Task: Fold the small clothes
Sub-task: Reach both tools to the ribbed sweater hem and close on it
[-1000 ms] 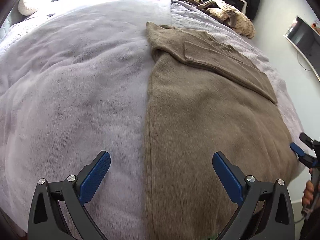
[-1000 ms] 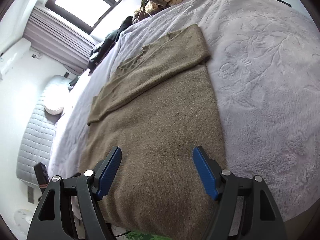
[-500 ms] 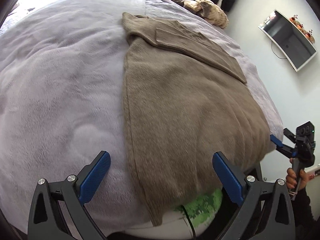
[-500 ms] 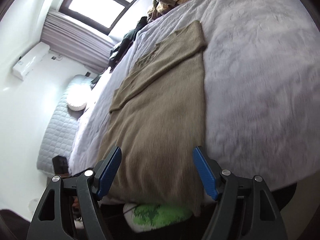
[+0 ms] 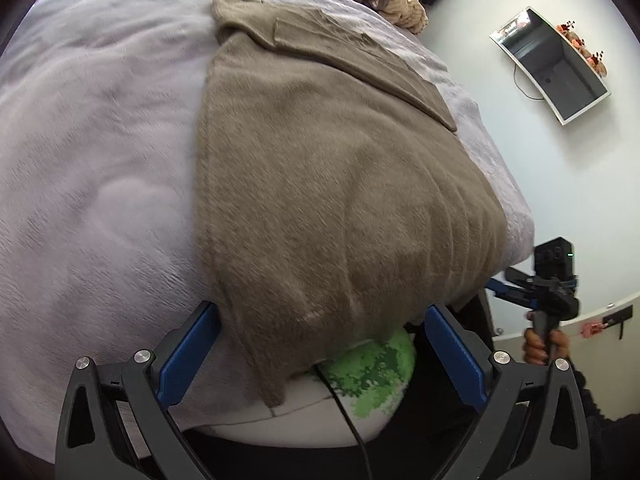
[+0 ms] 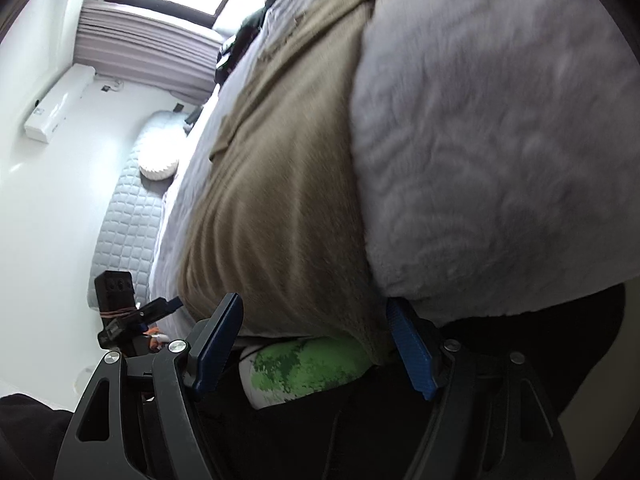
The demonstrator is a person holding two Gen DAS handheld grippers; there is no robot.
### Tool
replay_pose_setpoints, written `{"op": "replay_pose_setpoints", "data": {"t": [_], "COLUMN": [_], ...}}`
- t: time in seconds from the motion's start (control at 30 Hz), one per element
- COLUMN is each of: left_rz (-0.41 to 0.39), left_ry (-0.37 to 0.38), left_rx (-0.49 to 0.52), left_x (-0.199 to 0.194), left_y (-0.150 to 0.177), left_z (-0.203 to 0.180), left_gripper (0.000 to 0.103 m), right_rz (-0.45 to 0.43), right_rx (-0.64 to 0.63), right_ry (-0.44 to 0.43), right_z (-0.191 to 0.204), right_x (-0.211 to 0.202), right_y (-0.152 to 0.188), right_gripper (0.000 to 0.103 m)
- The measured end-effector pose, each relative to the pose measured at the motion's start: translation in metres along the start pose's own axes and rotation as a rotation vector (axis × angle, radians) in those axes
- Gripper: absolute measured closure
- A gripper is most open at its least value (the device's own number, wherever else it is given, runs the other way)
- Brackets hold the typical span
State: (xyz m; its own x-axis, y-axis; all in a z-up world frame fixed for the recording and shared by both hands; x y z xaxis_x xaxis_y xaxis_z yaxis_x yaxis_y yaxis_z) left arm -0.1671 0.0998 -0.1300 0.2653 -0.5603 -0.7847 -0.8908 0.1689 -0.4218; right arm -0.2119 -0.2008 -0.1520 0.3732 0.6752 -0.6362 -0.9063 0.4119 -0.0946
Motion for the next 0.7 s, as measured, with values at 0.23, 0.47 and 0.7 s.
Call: {"op": "replay_pose_setpoints", "data": {"t": [0.23, 0.47, 0.7], "left_rz": [0.003, -0.037, -0.046], "left_ry": [0.029, 0.108, 0.156], "left_rx": [-0.027, -0.054, -0.035], "left_x": [0.012, 0.003, 0.001], "left_y": [0.008, 0.009, 0.012], "left_z": [-0.007, -0.01, -0.022], "left_gripper": [0.001, 0.001, 0.001], "right_rz": [0.085, 0.1, 0.101], "right_rx": [-0.08, -0.05, 0.062], "right_ry": [-0.132, -0.191, -0.213], "right_z": [0.032, 0.032, 0.01], "right_x": [0.019, 0.021, 0.028], "right_y": [0.012, 0.017, 0.017], "right_gripper": [0.024, 0.024, 0.024]}}
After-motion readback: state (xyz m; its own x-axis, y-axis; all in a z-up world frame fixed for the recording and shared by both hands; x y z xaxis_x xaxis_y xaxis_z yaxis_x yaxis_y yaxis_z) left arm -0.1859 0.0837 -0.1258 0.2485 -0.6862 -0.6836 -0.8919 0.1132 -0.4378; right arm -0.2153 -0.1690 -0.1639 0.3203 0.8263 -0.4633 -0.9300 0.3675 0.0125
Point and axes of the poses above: each gripper's, at about its wrist camera, not at the fingertips, and x roughly the way its jaws point, z to its left, y to its underside, the point moved 8 cm from there along x, roughly the way its jaws point, and after that the axes turned 11 degrees about x, right-handed, at the moved point
